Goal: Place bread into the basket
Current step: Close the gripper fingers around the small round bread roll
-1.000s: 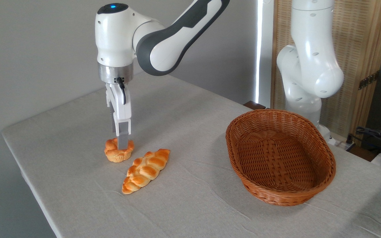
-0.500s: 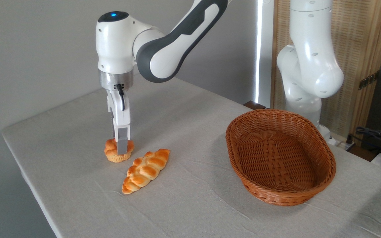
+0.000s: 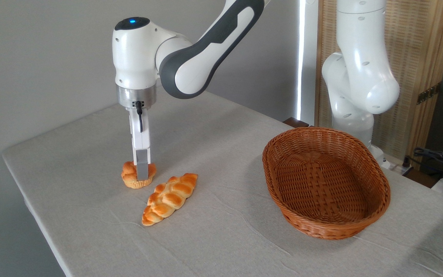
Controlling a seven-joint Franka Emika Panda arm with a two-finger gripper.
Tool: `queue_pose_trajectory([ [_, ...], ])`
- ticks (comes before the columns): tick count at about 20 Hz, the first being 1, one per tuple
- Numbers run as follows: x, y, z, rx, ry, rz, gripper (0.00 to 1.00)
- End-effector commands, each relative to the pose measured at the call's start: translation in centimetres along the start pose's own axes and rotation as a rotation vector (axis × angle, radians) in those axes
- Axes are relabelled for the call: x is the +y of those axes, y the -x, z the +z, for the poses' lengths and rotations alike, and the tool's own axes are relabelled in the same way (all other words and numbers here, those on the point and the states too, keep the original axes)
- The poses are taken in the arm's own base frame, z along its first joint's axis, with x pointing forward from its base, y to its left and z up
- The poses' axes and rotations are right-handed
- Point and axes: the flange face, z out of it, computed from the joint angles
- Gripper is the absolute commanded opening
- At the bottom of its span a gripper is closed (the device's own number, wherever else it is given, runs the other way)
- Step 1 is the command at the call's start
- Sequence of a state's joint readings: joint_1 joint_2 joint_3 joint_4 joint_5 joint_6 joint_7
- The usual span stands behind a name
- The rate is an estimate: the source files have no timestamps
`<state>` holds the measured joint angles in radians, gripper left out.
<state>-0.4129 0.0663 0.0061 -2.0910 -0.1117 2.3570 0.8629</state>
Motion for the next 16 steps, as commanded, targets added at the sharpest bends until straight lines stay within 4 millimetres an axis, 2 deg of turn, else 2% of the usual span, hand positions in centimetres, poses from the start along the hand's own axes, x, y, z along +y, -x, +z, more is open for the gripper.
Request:
queue_pose_trajectory([
  [1,0.4,0.3,0.4,0.015,0.005,0.012,0.26],
  [7,0.4,0.2,0.2,0.022,0.005,0.002,0.26],
  [9,0.3,0.2,0.1,0.032,0.011,-0.007,0.21],
  [11,0.3,0.2,0.0,0.035,0.012,-0.011,0.22],
  [14,0.2,0.0,-1.2,0.063,0.009,-0.032,0.23],
  [16,0.1,0.0,-3.1,0.094,0.006,-0.055,0.23],
])
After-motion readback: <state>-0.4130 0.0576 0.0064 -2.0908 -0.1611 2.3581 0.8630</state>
